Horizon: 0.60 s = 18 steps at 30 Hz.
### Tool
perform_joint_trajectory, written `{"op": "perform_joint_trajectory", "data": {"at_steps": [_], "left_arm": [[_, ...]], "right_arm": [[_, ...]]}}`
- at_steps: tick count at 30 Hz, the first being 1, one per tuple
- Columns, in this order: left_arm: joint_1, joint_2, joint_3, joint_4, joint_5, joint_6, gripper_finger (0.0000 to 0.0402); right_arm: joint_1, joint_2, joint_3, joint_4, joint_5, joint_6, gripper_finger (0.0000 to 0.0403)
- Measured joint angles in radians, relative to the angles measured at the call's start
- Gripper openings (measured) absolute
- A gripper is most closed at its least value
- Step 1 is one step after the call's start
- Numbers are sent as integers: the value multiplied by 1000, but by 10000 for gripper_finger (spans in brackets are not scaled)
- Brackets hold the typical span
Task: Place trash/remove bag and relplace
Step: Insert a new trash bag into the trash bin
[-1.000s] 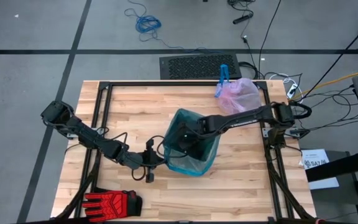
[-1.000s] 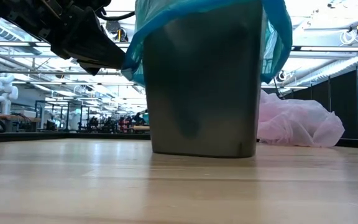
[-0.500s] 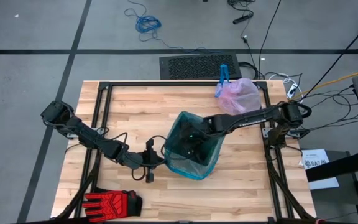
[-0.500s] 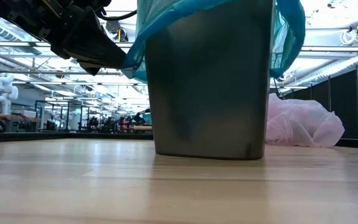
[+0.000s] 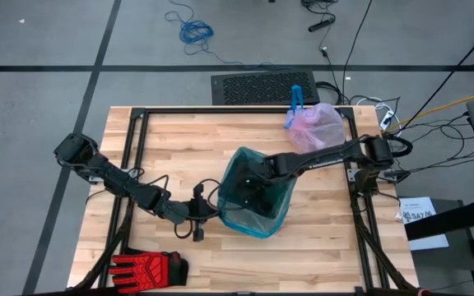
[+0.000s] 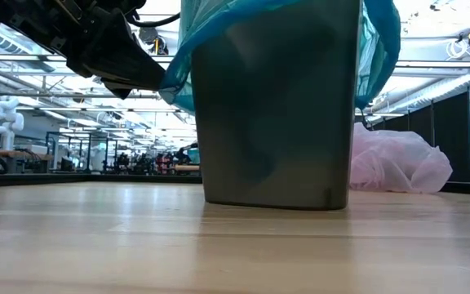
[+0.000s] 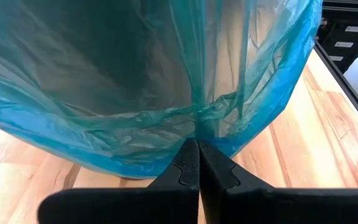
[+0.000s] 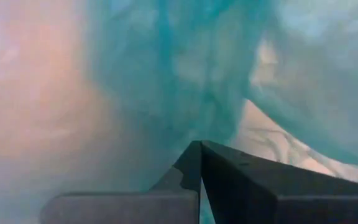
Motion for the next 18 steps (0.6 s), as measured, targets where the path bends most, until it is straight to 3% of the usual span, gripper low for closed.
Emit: {"op": "perform_joint_trajectory", "data": {"at_steps": [4,18], "left_arm": [[0,0,0,0,0,0,0],[0,0,0,0,0,0,0]], "right_arm": [[17,2,0,-2,-24,-10,0],[37,-185,0,58,-23,-27,0]]}}
